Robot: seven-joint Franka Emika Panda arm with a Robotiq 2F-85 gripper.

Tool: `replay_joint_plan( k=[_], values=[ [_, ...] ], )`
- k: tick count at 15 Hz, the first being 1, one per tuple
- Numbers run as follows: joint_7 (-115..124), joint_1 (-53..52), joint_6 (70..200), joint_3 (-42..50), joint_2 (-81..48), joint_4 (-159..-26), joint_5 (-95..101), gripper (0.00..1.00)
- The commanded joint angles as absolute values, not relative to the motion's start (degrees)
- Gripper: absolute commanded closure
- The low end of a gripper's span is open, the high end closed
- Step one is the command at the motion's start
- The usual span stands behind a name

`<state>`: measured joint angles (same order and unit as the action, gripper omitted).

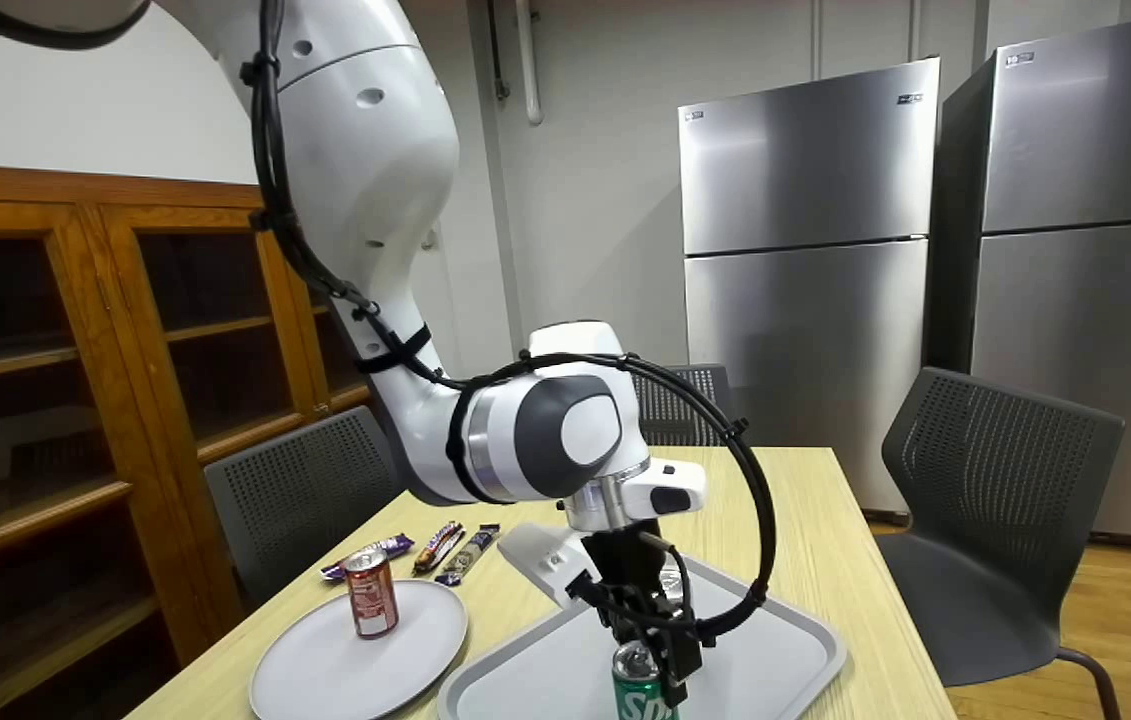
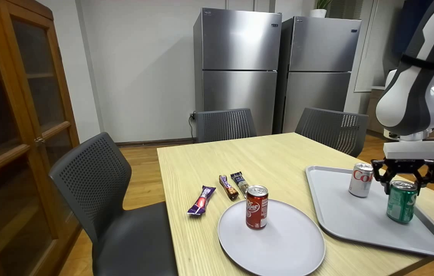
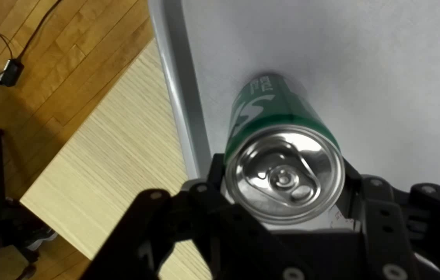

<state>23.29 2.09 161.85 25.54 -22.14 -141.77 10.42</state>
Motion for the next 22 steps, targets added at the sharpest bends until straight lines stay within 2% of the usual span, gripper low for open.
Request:
replay_joint_plan(
  k=[1,12,22],
  values=[
    [24.0,-0.2,161.3,26.9,-18.8,-142.9,10.9,0.61],
    [27.8,-6.5,161.4,25.6,-11.0,-145.4,15.9,0.61],
    [33.9,-10.1,159.8,16.9,-8.1,-145.7,19.2,0.61]
  ],
)
